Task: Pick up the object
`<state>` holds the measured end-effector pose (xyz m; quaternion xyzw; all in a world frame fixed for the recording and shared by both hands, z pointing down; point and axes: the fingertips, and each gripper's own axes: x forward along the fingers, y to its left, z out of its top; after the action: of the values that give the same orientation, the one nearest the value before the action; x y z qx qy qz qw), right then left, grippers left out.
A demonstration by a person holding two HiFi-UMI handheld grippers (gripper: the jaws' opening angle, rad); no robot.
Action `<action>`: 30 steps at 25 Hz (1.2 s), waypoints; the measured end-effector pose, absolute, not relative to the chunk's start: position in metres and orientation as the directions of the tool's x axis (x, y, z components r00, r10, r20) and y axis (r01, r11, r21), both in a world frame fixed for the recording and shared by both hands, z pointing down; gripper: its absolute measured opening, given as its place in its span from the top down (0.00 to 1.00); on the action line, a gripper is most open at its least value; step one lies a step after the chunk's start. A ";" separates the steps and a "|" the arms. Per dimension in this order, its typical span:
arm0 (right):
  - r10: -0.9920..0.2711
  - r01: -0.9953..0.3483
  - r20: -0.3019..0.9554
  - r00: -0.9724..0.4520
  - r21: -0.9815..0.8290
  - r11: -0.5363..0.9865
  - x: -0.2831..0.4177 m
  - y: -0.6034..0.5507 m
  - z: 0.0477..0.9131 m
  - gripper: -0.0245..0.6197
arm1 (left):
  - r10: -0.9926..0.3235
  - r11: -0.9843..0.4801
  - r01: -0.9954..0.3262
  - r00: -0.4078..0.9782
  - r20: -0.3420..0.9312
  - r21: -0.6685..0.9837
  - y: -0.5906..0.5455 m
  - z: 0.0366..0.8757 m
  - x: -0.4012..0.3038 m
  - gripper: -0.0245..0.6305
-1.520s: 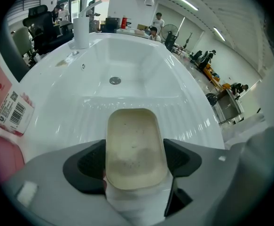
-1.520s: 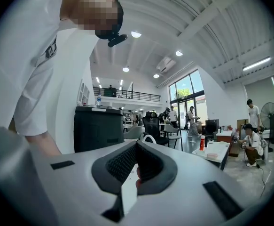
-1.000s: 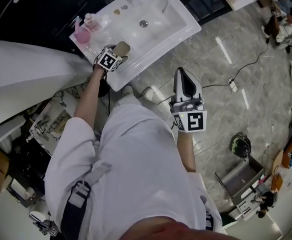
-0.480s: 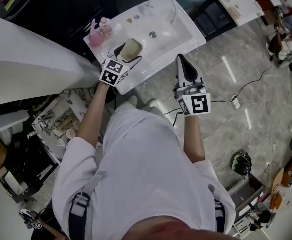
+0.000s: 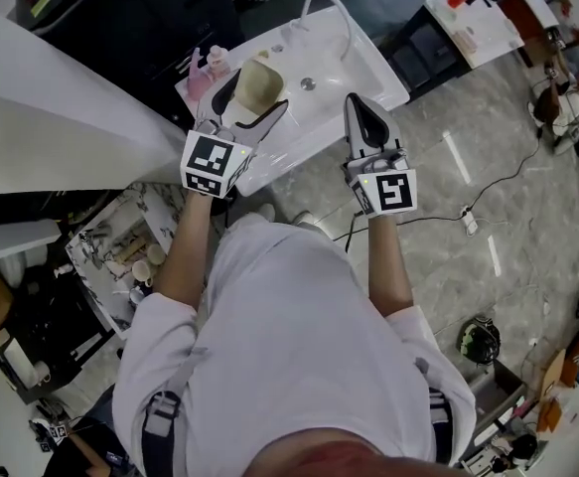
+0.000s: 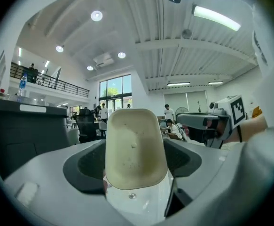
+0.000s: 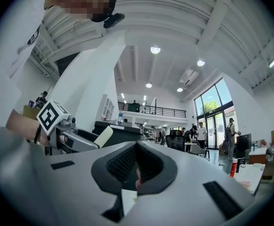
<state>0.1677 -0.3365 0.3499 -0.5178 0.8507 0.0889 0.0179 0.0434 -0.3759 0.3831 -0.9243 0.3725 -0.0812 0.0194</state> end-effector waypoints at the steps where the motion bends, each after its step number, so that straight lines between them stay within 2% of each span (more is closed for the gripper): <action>1: -0.877 -0.884 -0.128 -0.463 0.136 0.447 0.168 -0.337 0.347 0.96 | -0.697 -0.717 -0.690 0.707 0.119 -0.101 -0.374 0.374 0.042 0.40; 10: -0.872 -0.878 -0.157 -0.464 0.207 0.431 0.170 -0.333 0.320 0.96 | -0.727 -0.687 -0.724 0.685 0.053 -0.066 -0.363 0.344 0.031 0.39; 13: -0.863 -0.877 -0.173 -0.475 0.174 0.448 0.169 -0.332 0.316 0.96 | -0.747 -0.665 -0.745 0.664 0.031 -0.060 -0.360 0.344 0.028 0.39; 21: -0.896 -0.896 -0.041 -0.443 0.047 0.441 0.189 -0.350 0.341 0.96 | -0.768 -0.635 -0.771 0.637 -0.072 -0.050 -0.351 0.326 0.030 0.39; 30: -0.895 -0.897 -0.047 -0.443 0.035 0.442 0.198 -0.341 0.347 0.96 | -0.750 -0.655 -0.755 0.655 -0.089 -0.036 -0.342 0.329 0.045 0.39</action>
<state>0.1980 -0.3412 0.3466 -0.5277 0.8489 0.0271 0.0106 0.0450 -0.3424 0.3288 -0.9090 0.4139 0.0332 0.0350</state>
